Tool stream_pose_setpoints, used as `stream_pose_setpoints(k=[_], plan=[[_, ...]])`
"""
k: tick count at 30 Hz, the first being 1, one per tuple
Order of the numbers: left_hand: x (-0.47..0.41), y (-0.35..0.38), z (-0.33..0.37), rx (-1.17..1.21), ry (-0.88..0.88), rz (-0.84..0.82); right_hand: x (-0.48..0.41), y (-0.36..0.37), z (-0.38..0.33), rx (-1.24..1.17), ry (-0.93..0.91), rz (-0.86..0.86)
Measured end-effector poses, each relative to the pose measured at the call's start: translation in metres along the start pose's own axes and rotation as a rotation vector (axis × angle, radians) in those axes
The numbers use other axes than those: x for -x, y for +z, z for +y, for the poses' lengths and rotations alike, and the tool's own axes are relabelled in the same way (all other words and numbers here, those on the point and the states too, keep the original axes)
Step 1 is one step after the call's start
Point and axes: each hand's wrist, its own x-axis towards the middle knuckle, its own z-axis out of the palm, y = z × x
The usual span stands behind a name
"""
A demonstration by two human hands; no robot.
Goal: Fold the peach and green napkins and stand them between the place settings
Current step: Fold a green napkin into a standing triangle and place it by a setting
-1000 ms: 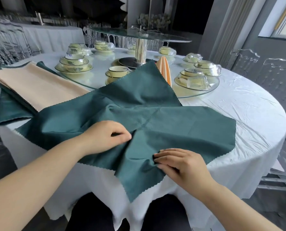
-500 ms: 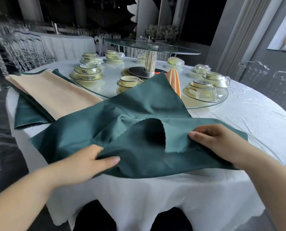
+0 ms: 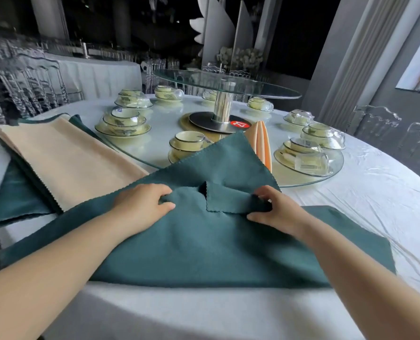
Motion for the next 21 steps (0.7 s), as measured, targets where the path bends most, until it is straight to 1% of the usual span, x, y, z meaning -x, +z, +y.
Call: stream_pose_setpoints(k=[1,3,5,7,9,11,12,14,16,17,18,20,21], plan=[[-0.005,0.003,0.0,-0.013,0.005,0.026,-0.007,0.003,0.0,0.088,-0.016,0.052],[-0.013,0.007,-0.002,-0.01,0.007,0.038,-0.016,0.006,0.0,0.218,-0.058,0.094],[-0.023,0.01,-0.006,0.024,0.014,0.05,-0.024,0.006,-0.001,0.252,-0.079,0.167],[-0.03,0.01,-0.008,0.079,0.02,0.1,-0.034,0.001,-0.002,0.187,-0.065,0.288],[-0.042,0.009,-0.01,0.11,0.012,0.17,-0.049,-0.006,-0.001,-0.009,-0.032,0.39],[-0.054,0.008,-0.009,0.047,0.001,0.202,-0.066,-0.015,-0.002,-0.223,0.016,0.436],[-0.059,0.007,-0.008,-0.005,-0.005,0.209,-0.072,-0.02,-0.004,-0.299,0.034,0.42],[-0.065,0.009,-0.006,-0.098,0.003,0.231,-0.08,-0.026,-0.007,-0.413,0.027,0.317],[-0.068,0.011,-0.004,-0.164,0.016,0.246,-0.084,-0.027,-0.008,-0.373,-0.008,0.217],[-0.065,0.014,-0.003,-0.169,0.038,0.265,-0.086,-0.025,-0.005,-0.314,-0.023,0.198],[-0.059,0.018,-0.002,-0.169,0.097,0.285,-0.088,-0.023,-0.003,-0.254,-0.038,0.222],[-0.042,0.03,0.004,-0.126,0.34,0.324,-0.089,-0.02,0.0,-0.2,-0.064,0.348],[-0.031,0.033,0.01,-0.11,0.446,0.271,-0.09,-0.02,0.003,-0.187,-0.054,0.404]])
